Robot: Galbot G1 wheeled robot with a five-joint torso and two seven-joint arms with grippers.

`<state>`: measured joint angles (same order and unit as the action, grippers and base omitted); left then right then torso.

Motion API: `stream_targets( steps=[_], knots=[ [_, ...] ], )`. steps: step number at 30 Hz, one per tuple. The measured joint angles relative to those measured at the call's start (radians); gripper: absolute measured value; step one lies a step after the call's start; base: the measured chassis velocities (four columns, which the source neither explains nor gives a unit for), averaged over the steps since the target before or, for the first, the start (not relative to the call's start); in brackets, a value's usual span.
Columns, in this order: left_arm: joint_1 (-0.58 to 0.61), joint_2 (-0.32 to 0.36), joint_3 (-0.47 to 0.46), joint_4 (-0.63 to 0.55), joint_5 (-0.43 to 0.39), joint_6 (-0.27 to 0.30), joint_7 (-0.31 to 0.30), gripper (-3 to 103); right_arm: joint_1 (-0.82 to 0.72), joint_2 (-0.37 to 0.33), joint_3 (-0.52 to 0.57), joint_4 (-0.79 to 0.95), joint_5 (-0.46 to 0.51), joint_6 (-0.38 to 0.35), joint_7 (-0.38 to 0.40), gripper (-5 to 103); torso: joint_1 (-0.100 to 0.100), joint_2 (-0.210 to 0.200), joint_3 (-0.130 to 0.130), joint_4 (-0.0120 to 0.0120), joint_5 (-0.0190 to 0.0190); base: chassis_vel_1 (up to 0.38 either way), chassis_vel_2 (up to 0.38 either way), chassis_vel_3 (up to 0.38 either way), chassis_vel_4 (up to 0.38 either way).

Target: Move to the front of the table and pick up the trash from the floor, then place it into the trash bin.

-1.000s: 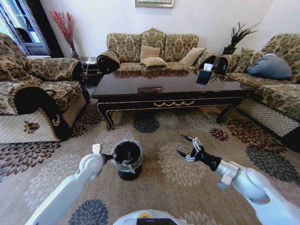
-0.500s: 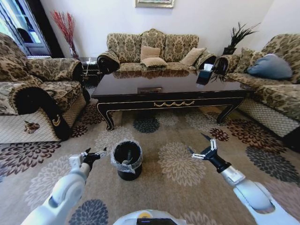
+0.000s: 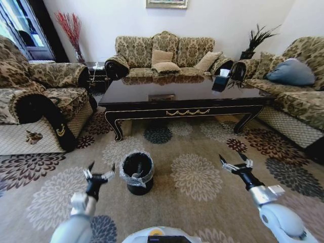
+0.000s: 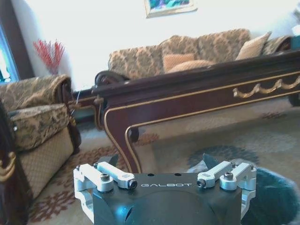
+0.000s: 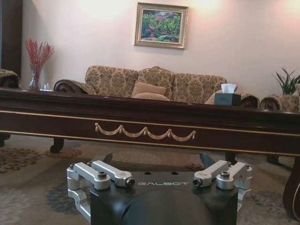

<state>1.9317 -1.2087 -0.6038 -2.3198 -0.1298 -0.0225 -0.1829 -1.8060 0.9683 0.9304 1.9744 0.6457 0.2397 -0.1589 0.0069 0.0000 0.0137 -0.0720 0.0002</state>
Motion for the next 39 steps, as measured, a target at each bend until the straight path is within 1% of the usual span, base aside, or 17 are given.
stream_targets(
  steps=[1, 2, 4, 5, 7, 9, 14, 30, 39],
  knots=[
    [0.031, -0.018, 0.001, -0.006, 0.024, -0.049, 0.011, 100, -0.015, 0.004, 0.011, 0.009, 0.007, 0.011, -0.012, 100, 0.0, 0.0, 0.0, -0.0003, 0.0, 0.0, 0.0, 0.0, 0.0],
    [0.05, -0.028, 0.001, -0.012, 0.032, -0.079, 0.016, 100, -0.023, 0.006, 0.019, 0.017, 0.007, 0.019, -0.018, 100, 0.0, 0.0, 0.0, -0.0003, 0.0, 0.0, 0.0, 0.0, 0.0],
    [0.081, -0.04, 0.001, -0.018, 0.036, -0.121, 0.025, 100, -0.033, 0.011, 0.03, 0.033, 0.002, 0.028, -0.023, 100, 0.0, 0.0, 0.0, 0.0, -0.0001, 0.0, 0.0, 0.0, 0.0],
    [0.081, -0.04, 0.001, -0.018, 0.036, -0.121, 0.025, 100, -0.033, 0.011, 0.03, 0.033, 0.002, 0.028, -0.023, 100, 0.0, 0.0, 0.0, 0.0, -0.0001, 0.0, 0.0, 0.0, 0.0],
    [0.104, -0.042, 0.001, -0.018, 0.045, -0.162, 0.028, 100, -0.047, 0.018, 0.034, 0.049, -0.016, 0.038, -0.029, 100, 0.0, 0.0, 0.0, 0.0002, 0.0, 0.0, 0.0, 0.0, 0.0],
    [0.12, -0.042, 0.001, -0.012, 0.048, -0.184, 0.022, 100, -0.064, 0.027, 0.034, 0.056, -0.048, 0.052, -0.036, 100, 0.0, 0.0, 0.0, -0.0002, -0.0002, 0.0, 0.0, 0.0, 0.0],
    [0.126, -0.041, 0.003, -0.009, 0.046, -0.187, 0.014, 100, -0.069, 0.03, 0.031, 0.057, -0.068, 0.056, -0.038, 100, 0.0, 0.0, 0.0, -0.0001, -0.0002, 0.0, 0.0, 0.0, 0.0],
    [0.12, -0.038, 0.005, -0.007, 0.038, -0.18, 0.009, 100, -0.068, 0.03, 0.028, 0.057, -0.072, 0.057, -0.039, 100, 0.0, 0.0, 0.0, 0.0, -0.0002, 0.0, 0.0, 0.0, 0.0],
    [0.118, -0.038, 0.005, -0.007, 0.037, -0.178, 0.008, 100, -0.067, 0.029, 0.028, 0.057, -0.073, 0.057, -0.039, 100, 0.0, 0.0, 0.0, 0.0, -0.0002, 0.098, -0.115, -0.103, 0.113]
  ],
)
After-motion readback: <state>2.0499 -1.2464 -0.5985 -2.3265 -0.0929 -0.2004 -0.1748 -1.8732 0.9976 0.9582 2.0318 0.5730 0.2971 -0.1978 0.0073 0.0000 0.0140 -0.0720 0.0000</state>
